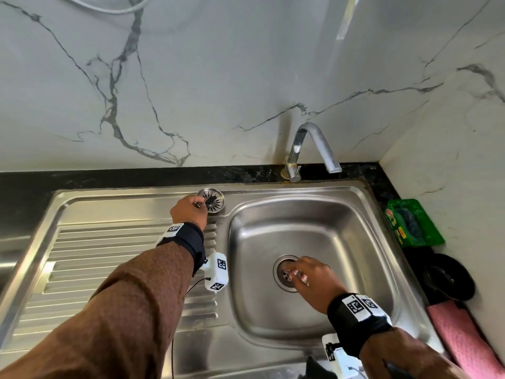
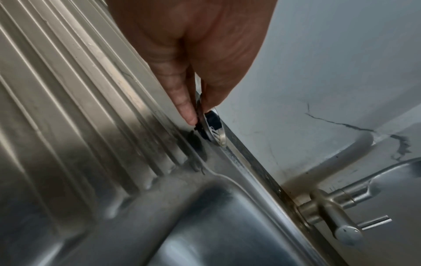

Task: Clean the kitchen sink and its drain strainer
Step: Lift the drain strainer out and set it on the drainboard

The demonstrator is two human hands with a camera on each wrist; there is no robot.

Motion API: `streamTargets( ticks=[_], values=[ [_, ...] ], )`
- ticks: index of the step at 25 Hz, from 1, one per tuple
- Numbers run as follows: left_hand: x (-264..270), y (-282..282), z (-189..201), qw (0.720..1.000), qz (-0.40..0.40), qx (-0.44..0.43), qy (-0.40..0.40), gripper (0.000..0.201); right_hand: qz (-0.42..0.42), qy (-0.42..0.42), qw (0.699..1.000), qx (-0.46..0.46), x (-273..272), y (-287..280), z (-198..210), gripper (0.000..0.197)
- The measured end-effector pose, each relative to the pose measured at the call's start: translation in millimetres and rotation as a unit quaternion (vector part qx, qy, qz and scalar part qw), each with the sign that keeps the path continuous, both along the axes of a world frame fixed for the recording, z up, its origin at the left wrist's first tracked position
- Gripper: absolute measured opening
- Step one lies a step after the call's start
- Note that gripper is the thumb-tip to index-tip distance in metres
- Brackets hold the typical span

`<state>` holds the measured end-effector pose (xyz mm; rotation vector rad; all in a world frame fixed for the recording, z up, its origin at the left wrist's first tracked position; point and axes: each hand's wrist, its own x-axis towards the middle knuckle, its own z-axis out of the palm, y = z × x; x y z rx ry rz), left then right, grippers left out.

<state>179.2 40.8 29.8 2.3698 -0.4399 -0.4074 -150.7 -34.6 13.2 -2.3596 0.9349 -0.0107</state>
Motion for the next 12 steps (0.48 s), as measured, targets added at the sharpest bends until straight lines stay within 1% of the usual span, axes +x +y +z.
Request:
streamTargets(
  ticks=[4,8,12],
  values=[
    [9.7,5.0,-7.6,1.000,0.025,-0.005,-0.004,0.026,-0.003,0.012,1.000,0.007,3.7,0.1,0.4,0.027],
    [6.0,12.7,-10.2,1.000,0.006,-0.011,-0.025,0.044,0.014,0.024,1.000,0.001,12.1,2.4,5.5,0.024],
    [0.2,18.7,-4.9,0.999,-0.010,0.004,-0.041,0.048,0.028,0.020,0.999,-0.004,18.9,4.6,11.1,0.027]
  ],
)
